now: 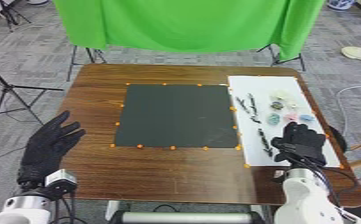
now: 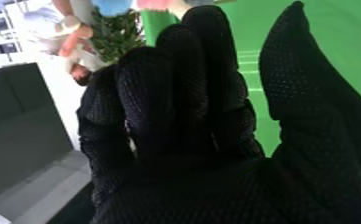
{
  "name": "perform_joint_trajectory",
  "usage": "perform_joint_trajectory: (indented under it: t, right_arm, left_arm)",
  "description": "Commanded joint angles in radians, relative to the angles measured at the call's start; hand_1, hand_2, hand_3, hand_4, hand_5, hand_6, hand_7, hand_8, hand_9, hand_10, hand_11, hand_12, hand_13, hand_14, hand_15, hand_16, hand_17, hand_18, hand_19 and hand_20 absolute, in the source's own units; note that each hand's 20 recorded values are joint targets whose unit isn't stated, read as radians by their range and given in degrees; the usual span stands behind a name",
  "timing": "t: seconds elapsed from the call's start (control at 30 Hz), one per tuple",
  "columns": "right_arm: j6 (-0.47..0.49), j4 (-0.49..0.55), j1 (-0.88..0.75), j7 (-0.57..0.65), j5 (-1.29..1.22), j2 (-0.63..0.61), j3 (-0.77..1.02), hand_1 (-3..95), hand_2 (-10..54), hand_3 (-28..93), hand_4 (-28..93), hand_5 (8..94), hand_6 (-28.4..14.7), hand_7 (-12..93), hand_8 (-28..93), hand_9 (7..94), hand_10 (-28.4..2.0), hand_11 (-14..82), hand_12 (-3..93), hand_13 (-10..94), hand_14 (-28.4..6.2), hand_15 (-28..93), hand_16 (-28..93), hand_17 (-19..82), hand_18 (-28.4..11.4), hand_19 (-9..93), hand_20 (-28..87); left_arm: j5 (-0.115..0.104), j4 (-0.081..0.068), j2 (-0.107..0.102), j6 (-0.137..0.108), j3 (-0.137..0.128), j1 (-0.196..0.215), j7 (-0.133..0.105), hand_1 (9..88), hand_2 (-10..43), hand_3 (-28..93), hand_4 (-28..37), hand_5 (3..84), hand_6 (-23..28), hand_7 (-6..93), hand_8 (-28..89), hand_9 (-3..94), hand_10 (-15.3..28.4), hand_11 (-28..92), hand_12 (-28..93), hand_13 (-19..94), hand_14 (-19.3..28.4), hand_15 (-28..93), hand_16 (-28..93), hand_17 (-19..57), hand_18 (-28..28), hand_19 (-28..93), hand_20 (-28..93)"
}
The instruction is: Arrange flowers
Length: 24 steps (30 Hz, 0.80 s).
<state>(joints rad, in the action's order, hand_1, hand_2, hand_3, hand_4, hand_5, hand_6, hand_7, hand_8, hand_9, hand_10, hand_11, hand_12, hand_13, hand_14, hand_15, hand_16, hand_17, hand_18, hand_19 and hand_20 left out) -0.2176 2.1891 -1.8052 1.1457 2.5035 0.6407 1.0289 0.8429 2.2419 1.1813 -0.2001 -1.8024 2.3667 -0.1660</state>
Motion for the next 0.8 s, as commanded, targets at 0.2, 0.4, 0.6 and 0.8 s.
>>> perform_joint_trajectory:
  t: [0.2,0.4,0.6,0.8]
  right_arm:
    - [0.112,-0.064,0.075,-0.035,-0.112,0.037,-0.046,25.7,-5.4,88,-24,64.1,-8.7,35,-16,58.5,-22.0,57.8,18.9,59,-16.6,83,13,24,-27.1,91,32]
    - [0.125,-0.093,0.112,-0.025,-0.125,0.036,-0.078,25.5,-6.0,87,-24,64.4,-8.8,34,-15,58.1,-22.2,57.6,18.9,59,-16.6,83,13,24,-27.2,90,32]
    - [0.141,-0.128,0.163,-0.029,-0.132,0.047,-0.129,25.6,-6.4,87,-24,64.3,-9.3,33,-15,57.1,-22.4,57.1,18.7,59,-16.6,83,12,24,-27.2,90,33]
    - [0.176,-0.168,0.203,-0.045,-0.153,0.050,-0.183,27.5,-7.2,87,-25,64.9,-9.2,32,-15,57.3,-22.3,56.9,18.3,58,-16.6,83,12,23,-27.2,90,33]
  left_arm:
    - [0.003,0.005,0.014,-0.001,-0.004,0.009,0.021,23.6,4.5,81,-22.1,35.3,8.9,15.1,-10,35.9,20.3,30,10,26,26.7,53,-10,-11.4,23.4,56,3]
    - [0.004,0.004,0.020,0.005,-0.004,0.008,0.029,23.6,4.4,81,-22.1,35.4,8.9,15.1,-10,35.9,20.3,30,10,26,26.7,53,-9,-11.4,23.4,56,3]
    - [0.007,0.000,0.022,0.010,-0.002,-0.002,0.038,23.6,4.5,81,-22.1,35.3,8.9,15.1,-10,35.9,20.3,30,10,26,26.7,53,-9,-11.4,23.4,56,3]
    - [0.007,-0.001,0.018,0.009,0.001,-0.007,0.038,23.5,4.4,81,-22.1,35.3,8.9,15.1,-10,36.0,20.4,30,10,26,26.7,53,-9,-11.4,23.4,56,3]
